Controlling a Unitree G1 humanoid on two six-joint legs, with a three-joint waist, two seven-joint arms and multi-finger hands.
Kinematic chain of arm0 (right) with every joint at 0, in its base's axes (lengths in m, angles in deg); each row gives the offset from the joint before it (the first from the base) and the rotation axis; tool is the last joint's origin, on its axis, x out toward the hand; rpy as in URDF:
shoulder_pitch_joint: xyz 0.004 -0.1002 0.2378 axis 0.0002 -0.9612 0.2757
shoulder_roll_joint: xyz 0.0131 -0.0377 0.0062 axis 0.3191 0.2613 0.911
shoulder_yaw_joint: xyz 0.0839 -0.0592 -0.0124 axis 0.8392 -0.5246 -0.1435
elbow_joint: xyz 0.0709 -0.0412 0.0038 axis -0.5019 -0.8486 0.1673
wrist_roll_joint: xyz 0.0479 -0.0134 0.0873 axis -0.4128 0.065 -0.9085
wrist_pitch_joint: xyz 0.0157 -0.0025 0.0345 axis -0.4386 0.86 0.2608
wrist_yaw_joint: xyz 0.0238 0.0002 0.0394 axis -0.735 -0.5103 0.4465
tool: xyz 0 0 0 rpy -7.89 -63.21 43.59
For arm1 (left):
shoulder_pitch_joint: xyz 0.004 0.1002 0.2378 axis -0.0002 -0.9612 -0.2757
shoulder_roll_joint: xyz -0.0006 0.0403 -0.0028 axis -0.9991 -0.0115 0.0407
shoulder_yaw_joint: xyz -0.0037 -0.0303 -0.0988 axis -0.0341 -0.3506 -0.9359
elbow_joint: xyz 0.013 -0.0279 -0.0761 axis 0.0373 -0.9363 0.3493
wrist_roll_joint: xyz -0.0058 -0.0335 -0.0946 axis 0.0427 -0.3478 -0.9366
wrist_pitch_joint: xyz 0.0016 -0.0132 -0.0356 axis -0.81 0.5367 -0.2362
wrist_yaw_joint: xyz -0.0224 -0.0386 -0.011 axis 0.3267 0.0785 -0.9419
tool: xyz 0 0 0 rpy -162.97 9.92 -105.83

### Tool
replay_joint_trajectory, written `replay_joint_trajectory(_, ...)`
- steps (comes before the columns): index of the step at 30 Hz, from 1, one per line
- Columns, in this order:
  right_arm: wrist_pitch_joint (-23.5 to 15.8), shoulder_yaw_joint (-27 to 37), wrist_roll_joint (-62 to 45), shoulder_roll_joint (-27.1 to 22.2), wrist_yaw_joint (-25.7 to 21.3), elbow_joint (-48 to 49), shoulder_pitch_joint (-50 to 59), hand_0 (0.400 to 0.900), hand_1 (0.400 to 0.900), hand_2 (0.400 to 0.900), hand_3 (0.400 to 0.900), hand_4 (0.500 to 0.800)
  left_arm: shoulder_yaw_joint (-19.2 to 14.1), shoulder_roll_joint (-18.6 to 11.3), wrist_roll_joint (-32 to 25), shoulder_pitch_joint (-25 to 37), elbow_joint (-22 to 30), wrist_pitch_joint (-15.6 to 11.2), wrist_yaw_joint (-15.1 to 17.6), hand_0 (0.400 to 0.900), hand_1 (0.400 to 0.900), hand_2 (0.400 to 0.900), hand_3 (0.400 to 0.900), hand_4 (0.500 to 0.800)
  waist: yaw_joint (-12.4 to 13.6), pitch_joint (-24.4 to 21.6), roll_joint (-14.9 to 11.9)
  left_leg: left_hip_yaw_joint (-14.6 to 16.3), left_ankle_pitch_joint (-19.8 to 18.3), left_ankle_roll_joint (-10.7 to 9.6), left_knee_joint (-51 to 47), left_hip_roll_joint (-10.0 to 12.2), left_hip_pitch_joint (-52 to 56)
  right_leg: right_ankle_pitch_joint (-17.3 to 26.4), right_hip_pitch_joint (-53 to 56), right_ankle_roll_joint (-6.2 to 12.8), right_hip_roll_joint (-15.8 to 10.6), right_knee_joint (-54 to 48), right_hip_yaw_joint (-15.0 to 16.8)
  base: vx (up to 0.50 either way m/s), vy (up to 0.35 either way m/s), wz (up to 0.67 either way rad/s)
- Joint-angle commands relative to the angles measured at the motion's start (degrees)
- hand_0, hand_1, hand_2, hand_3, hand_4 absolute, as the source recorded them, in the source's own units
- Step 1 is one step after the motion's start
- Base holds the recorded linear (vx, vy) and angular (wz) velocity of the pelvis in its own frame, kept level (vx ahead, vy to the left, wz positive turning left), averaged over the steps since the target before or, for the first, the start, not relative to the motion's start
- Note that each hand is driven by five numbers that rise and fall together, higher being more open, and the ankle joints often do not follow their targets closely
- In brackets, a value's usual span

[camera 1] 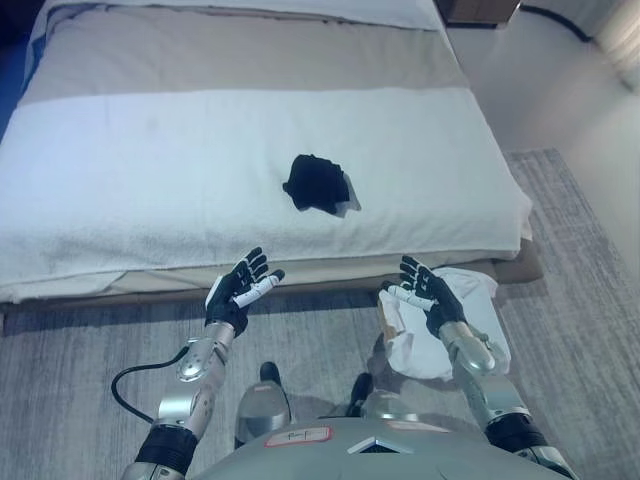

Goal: Put the clothes on the bed into the basket.

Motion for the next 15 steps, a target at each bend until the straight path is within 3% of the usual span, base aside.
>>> replay_joint_trajectory(1, -5.3, 3.4, -0.2, -4.8, -2.4, 5.3, 4.2, 0.900, 0.900, 0.900, 0.900, 0.800, -0.7, 0.7, -2.3, 3.1, 6.5, -3.9, -1.1, 0.900, 0.900, 0.900, 0.900, 0.800, -0.1, 1.7, 0.9, -1.6, -1.0, -1.4, 10.8, 2.6, -5.2, -5.2, 2.1, -2.96, 4.3, -0.6, -4.1, 0.10, 0.039, 0.06)
replay_joint_trajectory(3, -5.7, 4.2, -0.4, -4.9, -2.6, 5.2, 4.3, 0.900, 0.900, 0.900, 0.900, 0.800, -1.0, 0.7, -2.6, 2.8, 7.0, -4.1, -0.6, 0.900, 0.900, 0.900, 0.900, 0.800, -0.1, 1.5, 0.7, -1.1, -1.3, -0.8, 1.3, 2.1, -5.8, -5.1, 1.8, -2.00, 4.0, -0.6, -4.3, 0.16, 0.084, -0.06)
replay_joint_trajectory(7, -6.7, 4.3, 0.1, -6.0, -3.6, 4.4, 5.5, 0.900, 0.900, 0.900, 0.900, 0.800, -0.7, 0.6, -2.0, 2.7, 6.5, -4.6, -0.1, 0.900, 0.900, 0.900, 0.900, 0.800, 0.0, 1.4, 1.9, -1.2, 8.2, -3.1, -19.1, 3.8, -6.4, -5.8, 2.0, -0.72, 4.9, -0.6, -4.4, 0.20, 0.141, -0.11)
replay_joint_trajectory(8, -6.7, 4.2, 0.0, -6.1, -3.9, 4.1, 6.2, 0.900, 0.900, 0.900, 0.900, 0.800, -0.6, 0.7, -2.1, 3.1, 6.1, -4.8, 0.2, 0.900, 0.900, 0.900, 0.900, 0.800, 0.0, 1.5, 2.1, -0.9, 9.0, -3.7, -20.9, 4.6, -7.0, -6.0, 2.4, -0.41, 4.9, -0.6, -4.0, 0.25, 0.190, -0.24)
replay_joint_trajectory(11, -6.6, 3.7, -0.2, -5.8, -3.6, 4.0, 6.7, 0.900, 0.900, 0.900, 0.900, 0.800, -0.8, 0.6, -2.3, 3.4, 5.7, -4.9, 0.3, 0.900, 0.900, 0.900, 0.900, 0.800, 0.5, 1.1, 2.4, 0.8, 11.3, -4.9, -21.1, 6.2, -7.2, -6.6, 4.5, 0.25, 4.9, -0.6, -2.6, 0.32, 0.224, -0.47)
replay_joint_trajectory(15, -5.5, 2.9, 0.0, -3.7, -2.5, 3.8, 6.1, 0.900, 0.900, 0.900, 0.900, 0.800, -0.9, -1.2, -2.5, 4.2, 5.7, -4.7, 0.7, 0.900, 0.900, 0.900, 0.900, 0.800, 1.4, -0.3, 0.4, 1.7, 8.2, -2.4, -14.2, 3.8, -8.4, -8.4, 8.4, 1.32, 1.4, 1.3, -2.0, 0.40, 0.306, -0.24)
